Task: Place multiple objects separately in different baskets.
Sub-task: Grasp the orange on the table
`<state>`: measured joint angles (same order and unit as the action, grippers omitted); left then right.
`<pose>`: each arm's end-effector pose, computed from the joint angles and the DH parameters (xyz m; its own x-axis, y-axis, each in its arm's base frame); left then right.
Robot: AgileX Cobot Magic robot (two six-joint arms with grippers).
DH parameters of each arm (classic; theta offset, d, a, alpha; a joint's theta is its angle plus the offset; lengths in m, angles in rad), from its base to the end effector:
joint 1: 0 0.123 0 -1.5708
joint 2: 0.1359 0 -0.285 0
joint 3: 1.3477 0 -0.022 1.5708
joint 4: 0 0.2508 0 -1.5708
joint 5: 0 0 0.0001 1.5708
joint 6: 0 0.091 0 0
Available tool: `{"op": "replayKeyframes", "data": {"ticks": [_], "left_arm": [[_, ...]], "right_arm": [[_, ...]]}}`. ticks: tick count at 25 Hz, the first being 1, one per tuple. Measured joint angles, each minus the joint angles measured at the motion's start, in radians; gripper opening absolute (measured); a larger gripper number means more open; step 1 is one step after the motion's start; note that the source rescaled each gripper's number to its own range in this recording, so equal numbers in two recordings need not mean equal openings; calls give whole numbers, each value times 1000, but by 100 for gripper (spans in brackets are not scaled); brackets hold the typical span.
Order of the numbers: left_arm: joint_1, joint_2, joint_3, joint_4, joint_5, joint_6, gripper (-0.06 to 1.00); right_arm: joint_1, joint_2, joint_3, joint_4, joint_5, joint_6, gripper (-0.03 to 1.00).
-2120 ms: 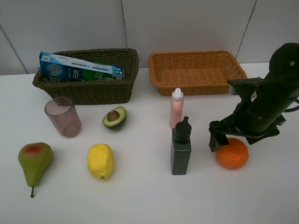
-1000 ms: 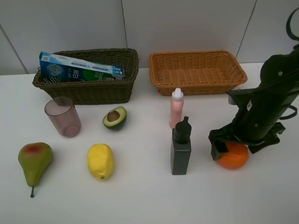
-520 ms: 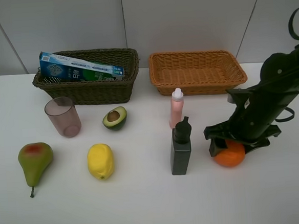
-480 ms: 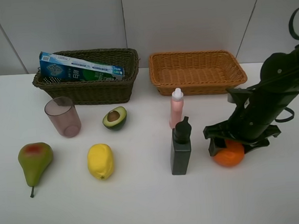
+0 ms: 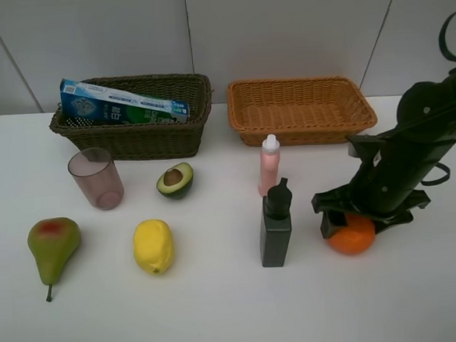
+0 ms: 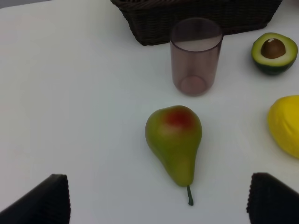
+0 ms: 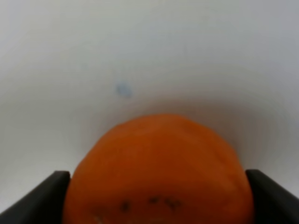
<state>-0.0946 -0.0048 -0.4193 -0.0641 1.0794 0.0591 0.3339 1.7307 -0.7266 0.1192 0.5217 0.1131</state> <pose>0.0015 -0.0053 0.2533 -0.5306 0.0792 -0.8439 0.1571 0.9876 -0.0060 0.2488 0.0920 0.1199 -0.9862 -0.1151 -0.1191 -0.1257 0.9883 0.0863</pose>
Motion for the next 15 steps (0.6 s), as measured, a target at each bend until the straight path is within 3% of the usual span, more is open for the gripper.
{"op": "replayKeyframes", "data": {"ticks": [10,15], "left_arm": [[0,0,0,0,0,0,100],[0,0,0,0,0,0,100]], "right_arm": [[0,0,0,0,-16,6,62],[0,1,-69,-6,79,6,62]]}}
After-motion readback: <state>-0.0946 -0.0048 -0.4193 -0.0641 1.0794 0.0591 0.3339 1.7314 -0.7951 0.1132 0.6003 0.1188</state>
